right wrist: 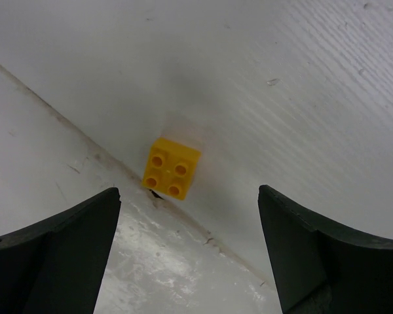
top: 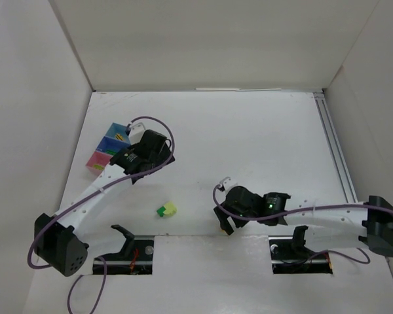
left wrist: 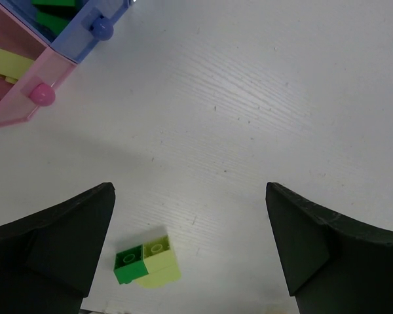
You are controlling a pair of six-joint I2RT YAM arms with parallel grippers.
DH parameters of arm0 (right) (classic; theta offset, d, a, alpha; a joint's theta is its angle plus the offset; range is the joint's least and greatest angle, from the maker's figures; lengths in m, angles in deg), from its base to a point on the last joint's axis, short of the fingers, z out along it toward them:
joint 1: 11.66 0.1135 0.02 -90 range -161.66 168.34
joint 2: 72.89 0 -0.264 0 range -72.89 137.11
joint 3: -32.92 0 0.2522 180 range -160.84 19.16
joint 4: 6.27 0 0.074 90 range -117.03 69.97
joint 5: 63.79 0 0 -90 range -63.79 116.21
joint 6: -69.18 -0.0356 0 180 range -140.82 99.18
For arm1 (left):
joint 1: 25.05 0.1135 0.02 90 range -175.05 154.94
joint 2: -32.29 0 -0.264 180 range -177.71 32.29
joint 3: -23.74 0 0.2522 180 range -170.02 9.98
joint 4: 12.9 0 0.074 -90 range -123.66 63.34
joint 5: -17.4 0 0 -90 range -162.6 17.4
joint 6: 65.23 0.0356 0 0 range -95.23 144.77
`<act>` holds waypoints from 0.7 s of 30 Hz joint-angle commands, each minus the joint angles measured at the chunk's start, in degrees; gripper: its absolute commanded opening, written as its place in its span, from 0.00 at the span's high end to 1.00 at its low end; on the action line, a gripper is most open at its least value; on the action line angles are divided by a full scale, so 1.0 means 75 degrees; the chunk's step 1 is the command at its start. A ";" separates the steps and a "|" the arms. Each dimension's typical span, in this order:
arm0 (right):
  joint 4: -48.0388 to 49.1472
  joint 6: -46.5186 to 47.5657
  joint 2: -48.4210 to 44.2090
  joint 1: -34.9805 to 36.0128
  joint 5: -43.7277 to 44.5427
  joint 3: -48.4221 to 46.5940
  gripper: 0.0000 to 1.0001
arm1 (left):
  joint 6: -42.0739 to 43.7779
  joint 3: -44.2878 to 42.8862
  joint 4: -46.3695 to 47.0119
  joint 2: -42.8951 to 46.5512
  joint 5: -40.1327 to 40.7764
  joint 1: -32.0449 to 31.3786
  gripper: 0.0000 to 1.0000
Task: Sort the legos into containers by color
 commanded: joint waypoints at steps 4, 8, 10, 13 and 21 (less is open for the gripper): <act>0.0474 -0.0318 0.0671 0.0488 0.0358 -0.0124 0.11 | -0.0048 -0.0144 -0.0128 0.0350 0.0356 0.0023 0.01; 0.0568 -0.0564 0.1221 0.0770 0.0498 -0.0275 0.14 | -0.0153 0.0032 -0.0128 0.0513 0.0520 0.0023 0.01; 0.0486 -0.0646 0.1490 0.0910 0.0580 -0.0276 0.15 | -0.0340 0.0172 -0.0314 0.0607 0.0660 0.0023 0.01; 0.0486 -0.0820 0.1654 0.0911 0.0663 -0.0347 0.20 | -0.0410 0.0242 -0.0408 0.0806 0.0743 0.0092 0.01; 0.0743 -0.0821 0.1503 0.0911 0.1096 -0.0417 0.58 | -0.0236 0.0243 -0.0409 0.1240 0.0650 0.0093 0.01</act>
